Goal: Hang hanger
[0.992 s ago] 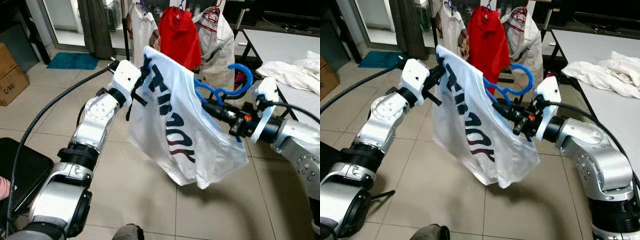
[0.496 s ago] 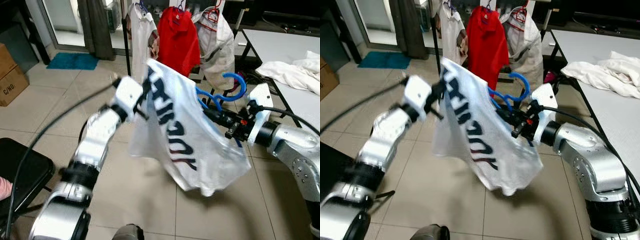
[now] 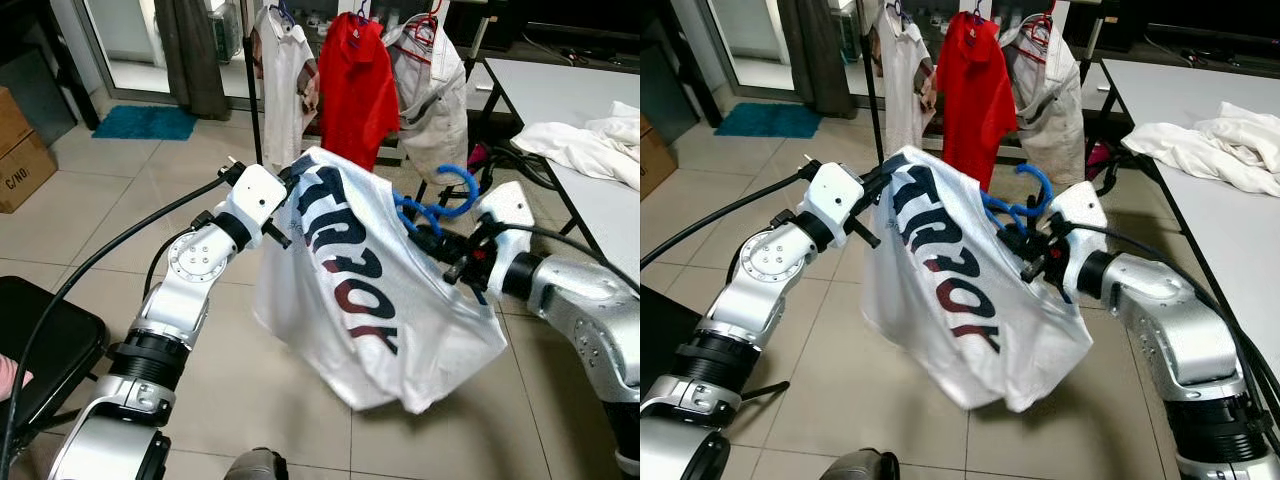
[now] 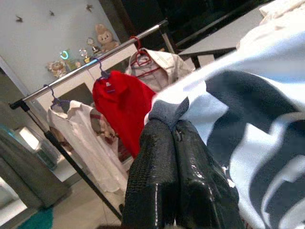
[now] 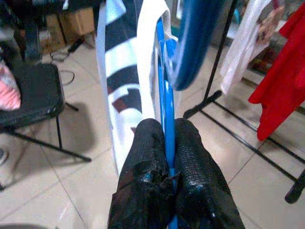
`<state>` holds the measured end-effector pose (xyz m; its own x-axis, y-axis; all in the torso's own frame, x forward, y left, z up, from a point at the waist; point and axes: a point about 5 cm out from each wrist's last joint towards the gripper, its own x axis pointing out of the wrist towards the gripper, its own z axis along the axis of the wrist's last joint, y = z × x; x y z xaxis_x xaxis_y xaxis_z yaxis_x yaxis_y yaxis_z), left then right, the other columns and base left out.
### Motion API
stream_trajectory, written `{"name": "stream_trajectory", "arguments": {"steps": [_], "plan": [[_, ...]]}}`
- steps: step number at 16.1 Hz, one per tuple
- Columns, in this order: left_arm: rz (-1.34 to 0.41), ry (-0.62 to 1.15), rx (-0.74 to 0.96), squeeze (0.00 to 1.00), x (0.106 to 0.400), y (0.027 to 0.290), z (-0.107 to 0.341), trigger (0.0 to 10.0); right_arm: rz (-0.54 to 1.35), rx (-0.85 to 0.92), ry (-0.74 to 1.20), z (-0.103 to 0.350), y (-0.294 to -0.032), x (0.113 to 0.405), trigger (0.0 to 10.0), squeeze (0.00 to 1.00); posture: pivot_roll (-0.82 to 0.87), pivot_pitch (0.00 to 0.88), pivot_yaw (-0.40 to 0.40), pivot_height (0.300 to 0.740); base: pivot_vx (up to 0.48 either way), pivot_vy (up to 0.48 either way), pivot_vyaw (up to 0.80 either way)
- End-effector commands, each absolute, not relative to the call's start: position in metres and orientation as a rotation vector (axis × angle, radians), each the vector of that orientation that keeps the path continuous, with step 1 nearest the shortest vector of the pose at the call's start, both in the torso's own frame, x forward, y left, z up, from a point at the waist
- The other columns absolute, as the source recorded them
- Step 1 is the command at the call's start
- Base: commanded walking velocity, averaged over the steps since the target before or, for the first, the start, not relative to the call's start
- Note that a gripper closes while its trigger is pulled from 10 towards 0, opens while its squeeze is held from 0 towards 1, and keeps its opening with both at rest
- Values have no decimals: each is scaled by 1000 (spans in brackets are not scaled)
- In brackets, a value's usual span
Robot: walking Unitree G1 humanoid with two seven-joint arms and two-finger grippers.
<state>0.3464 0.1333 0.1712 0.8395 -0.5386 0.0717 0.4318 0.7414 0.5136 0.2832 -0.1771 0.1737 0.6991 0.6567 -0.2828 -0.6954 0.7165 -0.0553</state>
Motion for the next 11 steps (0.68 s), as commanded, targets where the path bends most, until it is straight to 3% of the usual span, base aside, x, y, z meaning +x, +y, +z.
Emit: {"name": "stream_trajectory", "arguments": {"steps": [1, 11], "plan": [[-536, -255, 536, 0, 347, 131, 181, 0, 760, -194, 238, 177, -178, 282, 10000, 0, 32, 0, 20, 740, 0, 0, 0], [-690, -290, 622, 0, 339, 116, 181, 0, 780, -222, 266, 171, -175, 278, 10000, 0, 30, 0, 22, 740, 0, 0, 0]]}}
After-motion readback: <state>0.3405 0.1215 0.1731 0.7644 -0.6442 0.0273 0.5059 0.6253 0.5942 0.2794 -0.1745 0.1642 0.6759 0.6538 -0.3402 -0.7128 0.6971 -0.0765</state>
